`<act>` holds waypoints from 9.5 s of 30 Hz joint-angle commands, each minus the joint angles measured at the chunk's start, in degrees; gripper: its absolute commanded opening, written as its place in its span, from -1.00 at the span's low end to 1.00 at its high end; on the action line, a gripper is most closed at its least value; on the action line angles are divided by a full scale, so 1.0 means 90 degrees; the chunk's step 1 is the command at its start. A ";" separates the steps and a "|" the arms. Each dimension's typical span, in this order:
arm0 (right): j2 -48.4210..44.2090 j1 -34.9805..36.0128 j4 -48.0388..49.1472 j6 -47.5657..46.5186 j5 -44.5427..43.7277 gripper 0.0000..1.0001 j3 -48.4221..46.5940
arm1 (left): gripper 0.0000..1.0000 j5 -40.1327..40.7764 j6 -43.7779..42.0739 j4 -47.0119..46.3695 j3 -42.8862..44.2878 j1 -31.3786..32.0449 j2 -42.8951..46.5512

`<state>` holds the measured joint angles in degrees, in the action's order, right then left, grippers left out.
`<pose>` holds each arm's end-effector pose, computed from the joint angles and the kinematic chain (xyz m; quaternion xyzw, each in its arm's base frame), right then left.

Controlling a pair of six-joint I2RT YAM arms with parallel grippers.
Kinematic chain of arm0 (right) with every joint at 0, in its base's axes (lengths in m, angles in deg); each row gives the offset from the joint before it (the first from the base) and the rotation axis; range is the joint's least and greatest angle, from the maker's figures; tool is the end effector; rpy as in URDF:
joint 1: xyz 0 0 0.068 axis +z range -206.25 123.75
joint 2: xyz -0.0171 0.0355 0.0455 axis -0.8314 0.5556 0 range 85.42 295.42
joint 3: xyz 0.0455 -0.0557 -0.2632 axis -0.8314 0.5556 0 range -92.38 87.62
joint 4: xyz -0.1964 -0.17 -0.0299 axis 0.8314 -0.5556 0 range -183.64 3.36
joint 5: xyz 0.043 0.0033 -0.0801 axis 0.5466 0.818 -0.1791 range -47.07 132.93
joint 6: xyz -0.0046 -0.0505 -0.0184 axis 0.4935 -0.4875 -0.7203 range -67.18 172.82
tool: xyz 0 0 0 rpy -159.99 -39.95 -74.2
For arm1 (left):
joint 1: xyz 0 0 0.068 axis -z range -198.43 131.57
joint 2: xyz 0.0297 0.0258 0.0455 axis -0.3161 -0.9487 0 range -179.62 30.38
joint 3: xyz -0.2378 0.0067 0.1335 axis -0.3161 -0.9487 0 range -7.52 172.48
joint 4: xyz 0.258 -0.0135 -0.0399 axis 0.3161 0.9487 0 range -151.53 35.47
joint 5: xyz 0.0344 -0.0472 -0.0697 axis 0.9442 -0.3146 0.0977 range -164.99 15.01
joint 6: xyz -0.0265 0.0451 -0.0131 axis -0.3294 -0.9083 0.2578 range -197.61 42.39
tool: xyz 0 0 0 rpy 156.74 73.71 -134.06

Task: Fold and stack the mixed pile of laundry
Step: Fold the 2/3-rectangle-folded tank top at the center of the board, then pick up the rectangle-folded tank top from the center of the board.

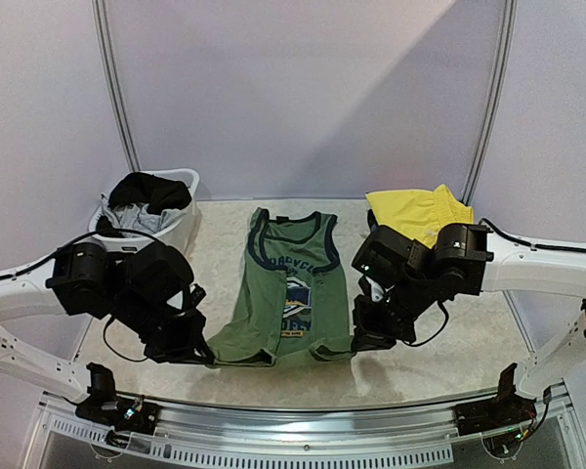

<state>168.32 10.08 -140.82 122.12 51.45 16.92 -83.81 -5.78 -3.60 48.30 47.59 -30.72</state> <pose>0.1088 0.2616 0.2823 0.0101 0.9762 0.2164 0.0098 0.0726 -0.1769 0.2843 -0.0314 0.9696 -0.2425 0.0133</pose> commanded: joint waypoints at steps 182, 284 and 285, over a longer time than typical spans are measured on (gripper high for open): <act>-0.0175 -0.3107 0.2555 -0.2345 0.0462 0.96 0.1610 | 0.73 -0.0888 -0.3283 -0.3364 -0.1414 -0.3302 -0.1336; 0.0169 -0.1210 0.2765 -0.1063 0.1207 -1.00 0.2536 | -1.00 -0.0772 -0.1329 -0.2935 -0.3538 -0.2043 0.1435; 0.0103 -0.1148 0.2661 -0.1045 0.1194 -1.00 0.2434 | -1.00 -0.0721 -0.1191 -0.2762 -0.3565 -0.1986 0.1735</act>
<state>171.97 -2.12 -108.29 110.71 66.24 42.25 -93.36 -21.63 -36.91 17.32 27.50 -22.61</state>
